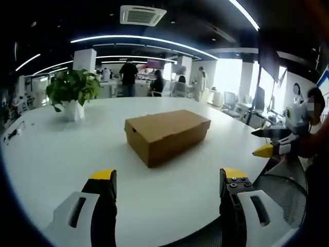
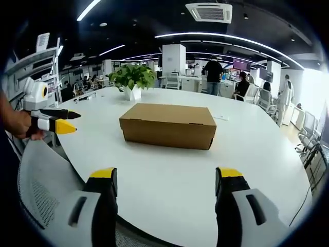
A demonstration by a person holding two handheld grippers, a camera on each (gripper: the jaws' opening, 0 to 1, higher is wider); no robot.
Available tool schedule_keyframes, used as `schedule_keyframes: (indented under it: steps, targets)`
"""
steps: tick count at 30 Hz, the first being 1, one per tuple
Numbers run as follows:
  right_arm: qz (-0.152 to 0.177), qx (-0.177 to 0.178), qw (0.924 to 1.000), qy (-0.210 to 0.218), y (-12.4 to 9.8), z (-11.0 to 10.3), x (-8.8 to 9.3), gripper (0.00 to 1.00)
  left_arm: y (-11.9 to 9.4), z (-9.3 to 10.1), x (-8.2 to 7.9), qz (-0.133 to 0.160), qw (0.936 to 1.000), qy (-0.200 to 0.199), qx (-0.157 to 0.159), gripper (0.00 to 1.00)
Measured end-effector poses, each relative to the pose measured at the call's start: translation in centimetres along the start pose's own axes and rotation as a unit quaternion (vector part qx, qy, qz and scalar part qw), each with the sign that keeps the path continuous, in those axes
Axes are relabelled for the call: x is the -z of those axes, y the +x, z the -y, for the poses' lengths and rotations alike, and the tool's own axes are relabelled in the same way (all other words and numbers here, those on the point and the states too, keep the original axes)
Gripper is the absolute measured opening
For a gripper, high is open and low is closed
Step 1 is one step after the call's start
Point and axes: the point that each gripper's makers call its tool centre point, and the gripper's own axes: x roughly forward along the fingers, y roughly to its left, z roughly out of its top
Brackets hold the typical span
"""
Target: Operate the shoe box by opening the lid, removing the specified soft item, and placing it in the target area until the item is outside and the box remains undamaged.
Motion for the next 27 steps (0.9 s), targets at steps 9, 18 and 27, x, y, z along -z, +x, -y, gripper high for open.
schedule_keyframes:
  steps: [9, 18, 27]
  targets:
    - [-0.002, -0.002, 1.0000, -0.001, 0.01, -0.06, 0.03, 0.73, 0.06, 0.05, -0.04, 0.000, 1.0000, 0.001, 0.001, 0.83]
    - [-0.005, -0.005, 1.0000, -0.002, -0.01, -0.19, 0.09, 0.73, 0.06, 0.03, -0.03, 0.000, 1.0000, 0.000, -0.001, 0.83]
    - [-0.005, -0.005, 1.0000, -0.001, -0.03, -0.21, 0.09, 0.73, 0.07, -0.04, -0.06, 0.000, 1.0000, 0.000, -0.003, 0.83]
